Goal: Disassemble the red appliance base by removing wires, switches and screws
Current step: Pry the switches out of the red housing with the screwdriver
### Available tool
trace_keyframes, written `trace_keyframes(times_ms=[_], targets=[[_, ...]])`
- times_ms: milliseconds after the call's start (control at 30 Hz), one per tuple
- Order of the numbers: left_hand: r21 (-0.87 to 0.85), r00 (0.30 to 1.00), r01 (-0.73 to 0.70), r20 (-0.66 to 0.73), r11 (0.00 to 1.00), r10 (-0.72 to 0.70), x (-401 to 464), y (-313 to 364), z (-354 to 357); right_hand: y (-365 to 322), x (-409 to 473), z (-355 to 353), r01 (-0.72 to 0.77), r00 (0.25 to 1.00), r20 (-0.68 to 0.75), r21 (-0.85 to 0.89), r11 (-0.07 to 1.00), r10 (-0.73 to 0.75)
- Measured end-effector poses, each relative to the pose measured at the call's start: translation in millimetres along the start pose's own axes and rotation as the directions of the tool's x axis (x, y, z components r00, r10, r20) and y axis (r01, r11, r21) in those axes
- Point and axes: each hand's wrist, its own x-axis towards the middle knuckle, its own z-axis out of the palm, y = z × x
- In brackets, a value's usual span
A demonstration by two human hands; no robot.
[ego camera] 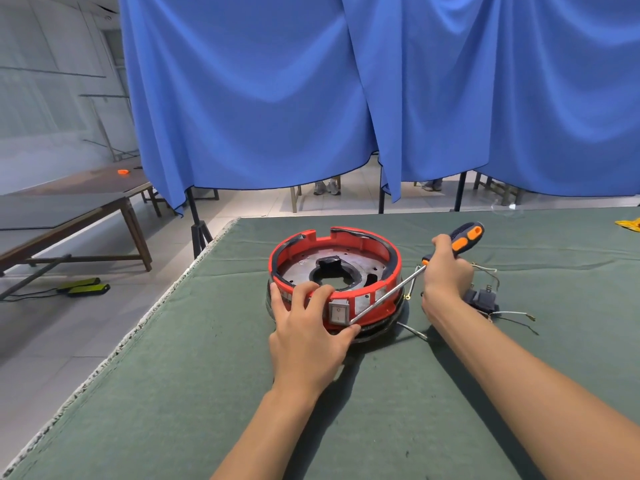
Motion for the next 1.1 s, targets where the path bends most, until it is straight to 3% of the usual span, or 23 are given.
trace_keyframes(times_ms=[300, 633, 733, 867, 1100], targets=[[0.015, 1.0, 0.0, 0.003, 1.0, 0.0, -1, -2, 0, -15, 12, -46, 0.148, 0.987, -0.075, 0.106, 0.983, -0.14], [0.042, 0.997, -0.072, -0.019, 0.997, 0.073, -6, 0, 2, -4, 8, -66, 0.042, 0.998, -0.043, 0.152, 0.988, -0.036], [0.124, 0.992, -0.095, -0.072, 0.988, 0.104, -8, 4, 0, -4, 5, -67, 0.051, 0.999, -0.026, 0.128, 0.99, -0.048], [0.249, 0.943, -0.203, -0.21, 0.947, 0.258, -11, 12, -1, -5, -1, -67, 0.053, 0.999, 0.001, 0.117, 0.992, -0.054], [0.088, 0.914, -0.274, -0.287, 0.958, 0.288, -13, 12, -2, -3, -12, -69, 0.025, 0.994, 0.103, 0.061, 0.998, -0.032]])
